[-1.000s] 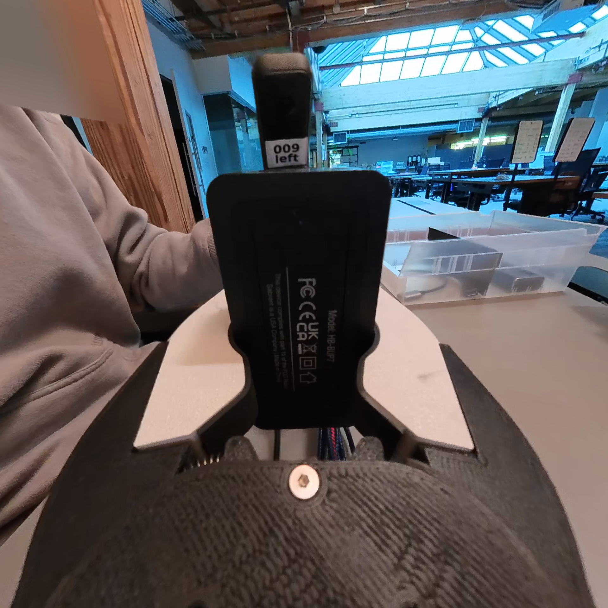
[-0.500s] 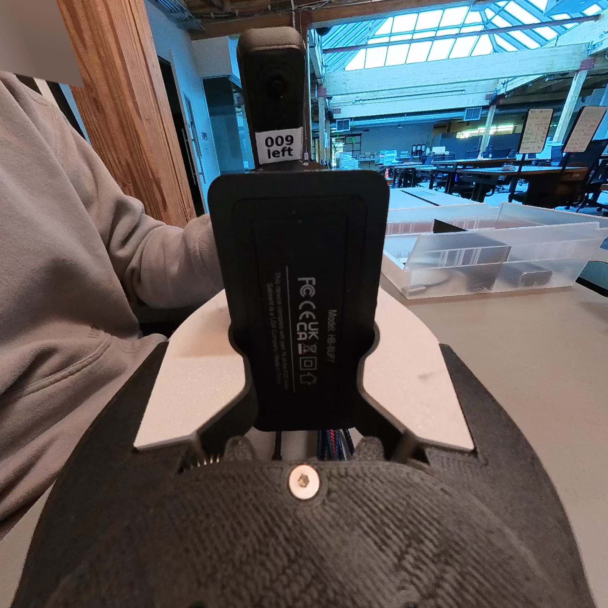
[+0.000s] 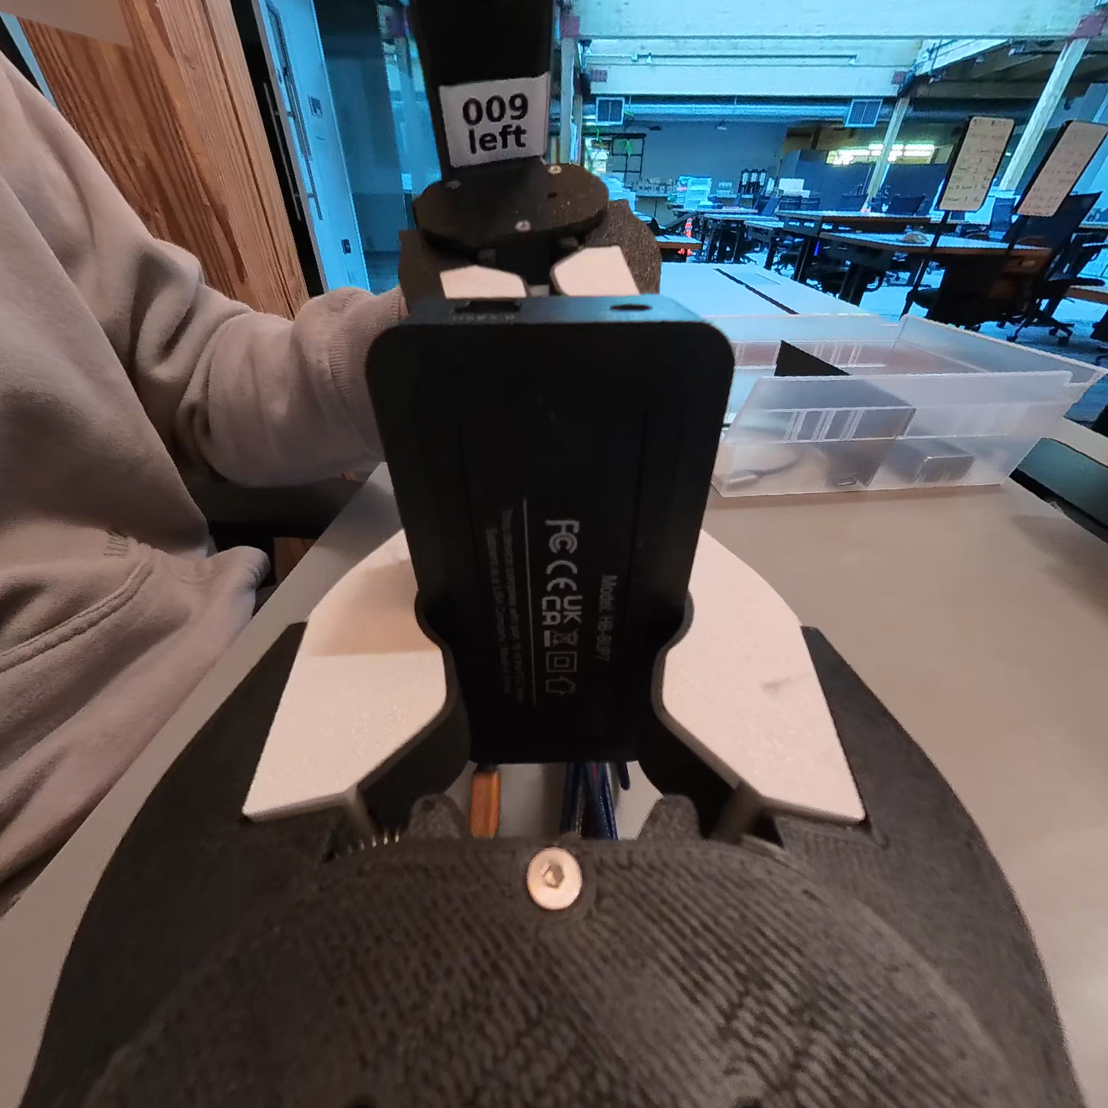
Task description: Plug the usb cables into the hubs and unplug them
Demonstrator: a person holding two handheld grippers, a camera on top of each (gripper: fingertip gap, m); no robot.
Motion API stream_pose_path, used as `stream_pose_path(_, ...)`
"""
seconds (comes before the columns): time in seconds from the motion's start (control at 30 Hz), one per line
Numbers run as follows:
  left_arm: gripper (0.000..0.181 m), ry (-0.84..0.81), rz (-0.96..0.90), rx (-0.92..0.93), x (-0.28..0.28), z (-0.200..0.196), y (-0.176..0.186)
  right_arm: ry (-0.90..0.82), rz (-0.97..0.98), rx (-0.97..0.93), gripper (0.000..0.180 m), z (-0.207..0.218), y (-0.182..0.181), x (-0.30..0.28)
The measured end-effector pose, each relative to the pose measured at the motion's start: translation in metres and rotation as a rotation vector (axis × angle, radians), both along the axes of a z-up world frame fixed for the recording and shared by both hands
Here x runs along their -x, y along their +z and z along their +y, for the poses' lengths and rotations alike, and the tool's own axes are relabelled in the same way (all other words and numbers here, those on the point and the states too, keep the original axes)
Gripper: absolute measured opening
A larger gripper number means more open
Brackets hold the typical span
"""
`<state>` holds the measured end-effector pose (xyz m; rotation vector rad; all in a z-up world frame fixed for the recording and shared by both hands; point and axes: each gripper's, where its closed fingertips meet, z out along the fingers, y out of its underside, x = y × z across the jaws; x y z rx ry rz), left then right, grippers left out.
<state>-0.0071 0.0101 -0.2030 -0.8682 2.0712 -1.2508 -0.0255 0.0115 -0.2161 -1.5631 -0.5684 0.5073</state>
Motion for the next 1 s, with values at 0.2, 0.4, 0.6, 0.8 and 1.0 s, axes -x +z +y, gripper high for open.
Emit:
stream_pose_path(0.2, 0.008, 0.004, 0.004, -0.031, 0.002, 0.002, -0.003, -0.002, -0.04, 0.027, 0.072, 0.002, -0.007, 0.002)
stream_pose_path(0.4, 0.008, -0.004, 0.019, -0.013, 0.002, 0.001, -0.002, -0.006, -0.038, 0.035, 0.073, 0.002, -0.008, 0.002)
stream_pose_path(0.6, 0.008, -0.007, 0.027, -0.018, 0.001, 0.0, -0.005, -0.003, -0.029, 0.031, 0.072, 0.005, -0.007, 0.006)
stream_pose_path(0.8, 0.008, -0.005, 0.049, -0.03, -0.002, -0.001, -0.012, -0.007, -0.03, 0.041, 0.073, 0.004, -0.011, 0.002)
stream_pose_path(1.0, 0.011, -0.001, -0.012, 0.026, -0.005, -0.004, 0.001, -0.01, 0.01, -0.04, 0.072, 0.0, 0.008, -0.003)
